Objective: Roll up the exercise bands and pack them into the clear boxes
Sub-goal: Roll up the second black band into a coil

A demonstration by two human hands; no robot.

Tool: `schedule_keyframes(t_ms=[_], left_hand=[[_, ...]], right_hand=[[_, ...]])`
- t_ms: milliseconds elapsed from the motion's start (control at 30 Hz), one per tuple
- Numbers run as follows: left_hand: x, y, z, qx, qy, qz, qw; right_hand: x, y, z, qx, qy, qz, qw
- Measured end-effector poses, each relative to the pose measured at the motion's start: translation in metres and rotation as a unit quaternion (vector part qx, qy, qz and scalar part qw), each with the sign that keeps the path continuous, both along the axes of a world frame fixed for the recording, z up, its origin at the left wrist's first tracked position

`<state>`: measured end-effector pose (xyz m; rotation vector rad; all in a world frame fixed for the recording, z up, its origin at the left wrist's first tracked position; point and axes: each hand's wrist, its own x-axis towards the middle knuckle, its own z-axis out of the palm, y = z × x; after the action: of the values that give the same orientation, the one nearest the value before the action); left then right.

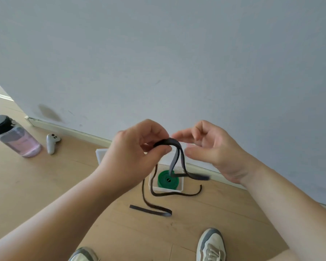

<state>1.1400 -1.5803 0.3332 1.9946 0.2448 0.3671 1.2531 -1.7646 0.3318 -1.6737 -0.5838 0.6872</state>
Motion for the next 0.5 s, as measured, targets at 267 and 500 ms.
schedule_keyframes(t_ms=[267,500], left_hand=[[0.005,0.009,-0.02,0.033,0.039,-0.045,0.998],[0.003,0.016,-0.056,0.072,0.247,-0.104,0.961]], right_hand=[[-0.011,0.02,0.009,-0.022,-0.127,-0.082,0.988],[0.006,0.004,0.008,-0.011,-0.17,-0.164,0.972]])
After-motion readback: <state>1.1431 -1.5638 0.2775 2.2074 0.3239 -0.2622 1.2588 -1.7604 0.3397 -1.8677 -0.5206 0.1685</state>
